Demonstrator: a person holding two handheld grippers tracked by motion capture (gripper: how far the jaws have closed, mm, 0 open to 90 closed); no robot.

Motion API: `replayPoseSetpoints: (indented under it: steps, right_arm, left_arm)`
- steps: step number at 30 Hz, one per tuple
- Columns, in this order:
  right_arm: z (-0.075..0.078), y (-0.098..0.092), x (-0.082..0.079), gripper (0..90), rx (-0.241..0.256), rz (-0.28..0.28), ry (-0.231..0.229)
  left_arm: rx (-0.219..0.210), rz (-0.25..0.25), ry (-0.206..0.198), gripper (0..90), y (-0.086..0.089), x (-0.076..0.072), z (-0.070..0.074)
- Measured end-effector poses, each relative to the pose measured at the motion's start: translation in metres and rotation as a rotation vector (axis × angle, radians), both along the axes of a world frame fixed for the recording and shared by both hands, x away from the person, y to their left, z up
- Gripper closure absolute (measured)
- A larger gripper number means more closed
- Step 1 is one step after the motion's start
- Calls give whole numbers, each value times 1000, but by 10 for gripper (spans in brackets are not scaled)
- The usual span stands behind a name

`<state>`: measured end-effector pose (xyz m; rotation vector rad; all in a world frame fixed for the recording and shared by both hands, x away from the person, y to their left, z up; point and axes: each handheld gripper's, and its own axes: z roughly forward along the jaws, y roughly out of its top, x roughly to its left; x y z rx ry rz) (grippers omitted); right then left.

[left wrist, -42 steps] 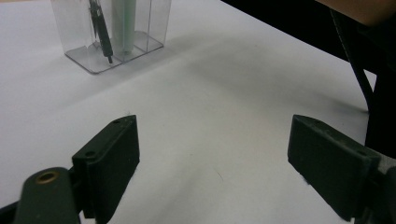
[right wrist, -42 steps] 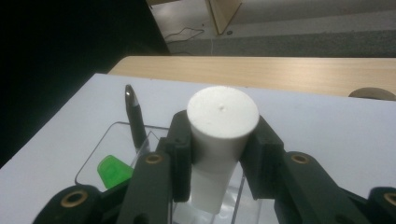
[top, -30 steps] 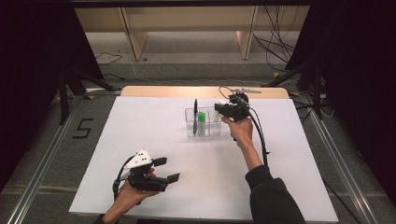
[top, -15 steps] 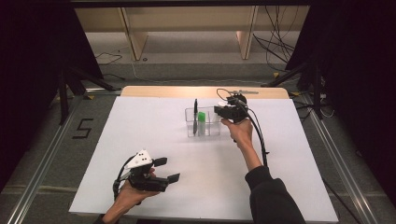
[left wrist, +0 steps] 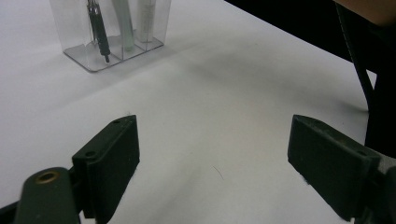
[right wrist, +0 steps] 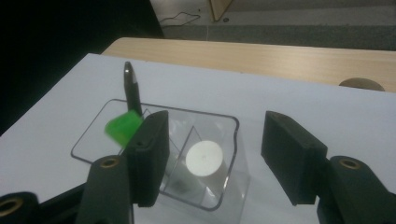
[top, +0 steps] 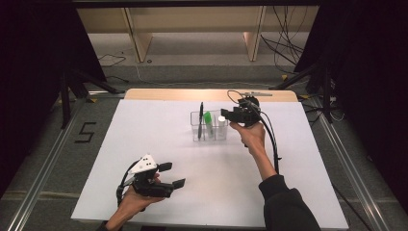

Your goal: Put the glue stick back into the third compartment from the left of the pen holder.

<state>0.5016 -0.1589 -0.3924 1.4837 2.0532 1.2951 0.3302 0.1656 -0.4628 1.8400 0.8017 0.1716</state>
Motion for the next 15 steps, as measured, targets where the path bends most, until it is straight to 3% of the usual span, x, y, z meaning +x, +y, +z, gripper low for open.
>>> replayPoseSetpoints:
  steps: [5,15]
  right_arm:
    - [5,-2,-13,378,-5,29,-25]
    - [1,-13,-54,321,63,125,-58]
  left_arm:
    - [-1,1,-2,164,0,0,0]
    - [4,1,-1,163,0,0,0]
